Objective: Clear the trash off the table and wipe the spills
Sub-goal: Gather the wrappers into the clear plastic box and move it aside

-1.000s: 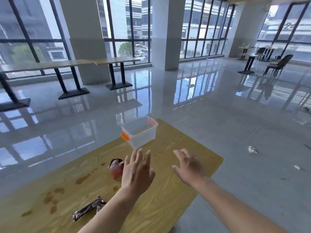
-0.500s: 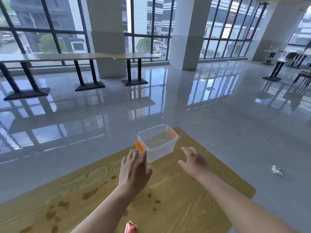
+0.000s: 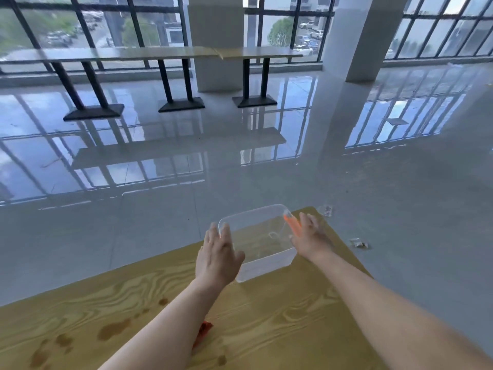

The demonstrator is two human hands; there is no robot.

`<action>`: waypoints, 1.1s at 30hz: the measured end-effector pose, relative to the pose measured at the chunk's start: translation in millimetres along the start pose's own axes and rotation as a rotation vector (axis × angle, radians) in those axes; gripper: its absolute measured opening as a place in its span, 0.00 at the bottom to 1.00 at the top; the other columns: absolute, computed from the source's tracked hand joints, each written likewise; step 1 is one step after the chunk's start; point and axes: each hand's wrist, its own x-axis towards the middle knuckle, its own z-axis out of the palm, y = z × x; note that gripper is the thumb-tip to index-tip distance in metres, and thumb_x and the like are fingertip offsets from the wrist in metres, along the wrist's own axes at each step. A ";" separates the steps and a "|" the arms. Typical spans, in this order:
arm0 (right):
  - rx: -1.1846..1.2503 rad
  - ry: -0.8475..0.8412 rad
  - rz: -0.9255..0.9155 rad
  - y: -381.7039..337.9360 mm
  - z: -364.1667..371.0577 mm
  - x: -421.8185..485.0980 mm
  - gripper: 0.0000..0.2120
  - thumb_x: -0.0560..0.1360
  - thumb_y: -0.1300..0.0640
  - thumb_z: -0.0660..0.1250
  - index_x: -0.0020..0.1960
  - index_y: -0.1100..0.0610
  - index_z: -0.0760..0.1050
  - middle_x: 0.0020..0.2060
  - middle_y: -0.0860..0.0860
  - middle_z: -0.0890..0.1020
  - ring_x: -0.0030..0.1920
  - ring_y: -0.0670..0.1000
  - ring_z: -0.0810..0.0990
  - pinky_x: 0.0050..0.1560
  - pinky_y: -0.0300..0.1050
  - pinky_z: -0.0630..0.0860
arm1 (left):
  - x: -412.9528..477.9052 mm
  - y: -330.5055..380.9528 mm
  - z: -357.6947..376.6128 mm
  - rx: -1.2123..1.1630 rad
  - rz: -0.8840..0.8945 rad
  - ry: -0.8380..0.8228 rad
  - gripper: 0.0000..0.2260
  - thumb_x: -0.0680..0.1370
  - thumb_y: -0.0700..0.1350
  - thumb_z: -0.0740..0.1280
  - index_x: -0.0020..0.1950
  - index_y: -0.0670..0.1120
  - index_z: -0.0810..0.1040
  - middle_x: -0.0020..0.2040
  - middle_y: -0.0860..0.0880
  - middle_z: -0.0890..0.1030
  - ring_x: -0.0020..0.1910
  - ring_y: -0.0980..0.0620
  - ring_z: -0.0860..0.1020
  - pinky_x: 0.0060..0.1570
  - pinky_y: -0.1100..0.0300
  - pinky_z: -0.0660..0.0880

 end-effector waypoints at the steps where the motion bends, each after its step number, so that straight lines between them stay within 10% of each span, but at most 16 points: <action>1: -0.037 -0.030 -0.025 2.5 3.3 7.8 0.26 0.78 0.54 0.64 0.73 0.53 0.60 0.75 0.57 0.60 0.73 0.59 0.64 0.64 0.55 0.69 | 6.2 2.2 5.1 0.001 -0.010 -0.021 0.32 0.76 0.50 0.63 0.76 0.47 0.52 0.78 0.41 0.55 0.75 0.43 0.58 0.67 0.50 0.66; 7: -0.036 -0.065 -0.024 13.3 18.9 28.3 0.25 0.79 0.61 0.61 0.73 0.57 0.58 0.74 0.55 0.64 0.67 0.61 0.70 0.58 0.52 0.70 | 21.8 -0.1 28.3 -0.014 -0.055 -0.067 0.29 0.78 0.42 0.62 0.76 0.43 0.53 0.80 0.43 0.50 0.77 0.46 0.53 0.70 0.53 0.65; 17: 0.062 0.115 -0.152 9.0 22.1 11.6 0.07 0.79 0.61 0.57 0.55 0.55 0.70 0.43 0.50 0.76 0.42 0.55 0.76 0.32 0.44 0.63 | 3.9 -7.5 16.9 -0.080 -0.026 0.046 0.33 0.71 0.26 0.53 0.75 0.43 0.57 0.80 0.42 0.49 0.77 0.40 0.55 0.68 0.48 0.67; 25: 0.067 0.138 -0.401 -62.1 40.1 -35.2 0.31 0.77 0.67 0.59 0.76 0.46 0.61 0.56 0.51 0.82 0.53 0.58 0.80 0.43 0.47 0.71 | -67.2 -64.3 -37.3 -0.026 -0.067 0.193 0.31 0.72 0.27 0.57 0.75 0.40 0.57 0.79 0.39 0.51 0.75 0.38 0.59 0.64 0.48 0.71; 33: 0.083 0.099 -0.661 -174.5 63.6 -125.8 0.32 0.77 0.62 0.57 0.77 0.41 0.59 0.60 0.49 0.82 0.56 0.58 0.81 0.44 0.45 0.69 | -186.3 -151.3 -106.1 0.053 -0.205 0.314 0.29 0.71 0.32 0.63 0.73 0.40 0.65 0.77 0.36 0.55 0.74 0.37 0.62 0.64 0.48 0.71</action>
